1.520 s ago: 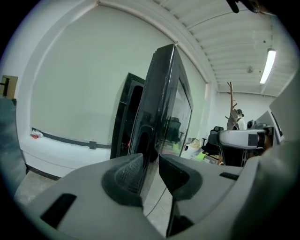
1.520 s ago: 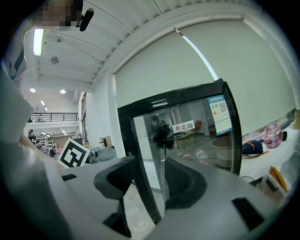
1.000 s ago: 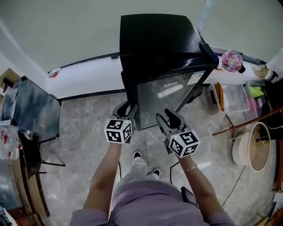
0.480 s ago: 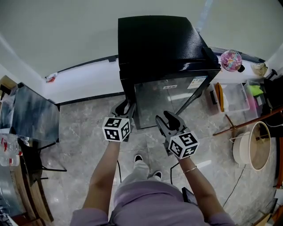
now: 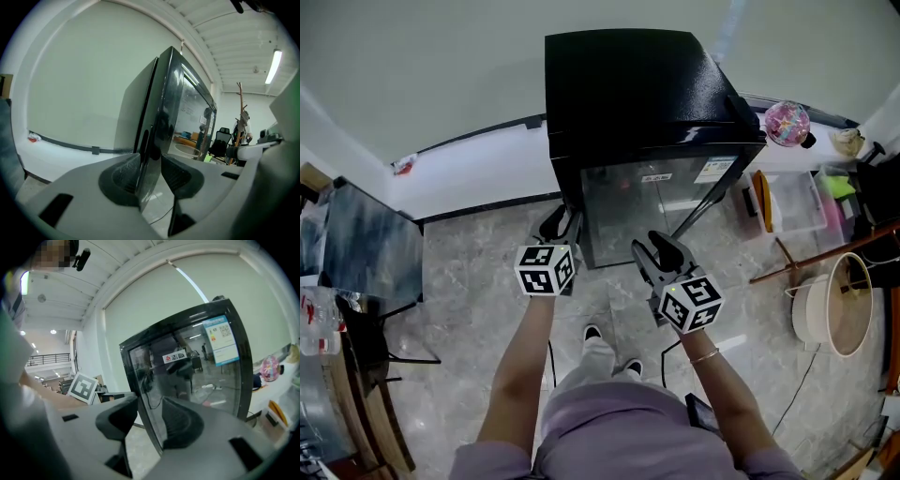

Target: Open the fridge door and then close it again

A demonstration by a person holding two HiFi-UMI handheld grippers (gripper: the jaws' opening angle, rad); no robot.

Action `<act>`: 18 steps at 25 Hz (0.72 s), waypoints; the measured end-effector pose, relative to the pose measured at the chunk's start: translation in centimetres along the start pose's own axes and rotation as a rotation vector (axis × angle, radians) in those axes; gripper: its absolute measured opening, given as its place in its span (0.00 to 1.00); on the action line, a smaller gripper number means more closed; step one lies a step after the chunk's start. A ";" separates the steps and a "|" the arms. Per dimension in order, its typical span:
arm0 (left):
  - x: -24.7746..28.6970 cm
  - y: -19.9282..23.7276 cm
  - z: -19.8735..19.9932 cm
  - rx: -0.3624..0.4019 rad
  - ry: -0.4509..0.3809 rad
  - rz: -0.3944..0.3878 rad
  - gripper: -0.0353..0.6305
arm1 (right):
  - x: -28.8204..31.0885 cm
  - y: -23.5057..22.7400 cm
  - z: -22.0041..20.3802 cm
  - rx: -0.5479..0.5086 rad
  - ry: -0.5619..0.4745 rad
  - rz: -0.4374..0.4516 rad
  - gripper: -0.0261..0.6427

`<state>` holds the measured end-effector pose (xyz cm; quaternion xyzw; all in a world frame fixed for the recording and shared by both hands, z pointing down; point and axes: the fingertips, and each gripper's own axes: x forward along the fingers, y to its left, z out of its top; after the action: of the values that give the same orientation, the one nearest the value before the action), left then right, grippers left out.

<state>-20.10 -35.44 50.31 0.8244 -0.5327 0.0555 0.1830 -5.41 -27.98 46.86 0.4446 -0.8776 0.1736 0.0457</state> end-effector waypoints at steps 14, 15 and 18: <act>-6.2 -4.2 -2.0 0.020 -0.014 0.049 0.13 | -5.4 1.0 -0.2 -0.006 -0.015 -0.001 0.24; -6.6 -4.7 -2.2 0.021 -0.016 0.048 0.12 | -5.9 1.0 -0.2 -0.008 -0.017 -0.003 0.23; -7.7 -6.4 -2.5 0.029 -0.021 0.041 0.10 | -7.4 1.1 -0.2 -0.018 -0.022 -0.011 0.20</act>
<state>-17.41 -25.60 48.86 0.8163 -0.5506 0.0584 0.1644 -1.85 -21.67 44.98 0.4510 -0.8770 0.1605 0.0409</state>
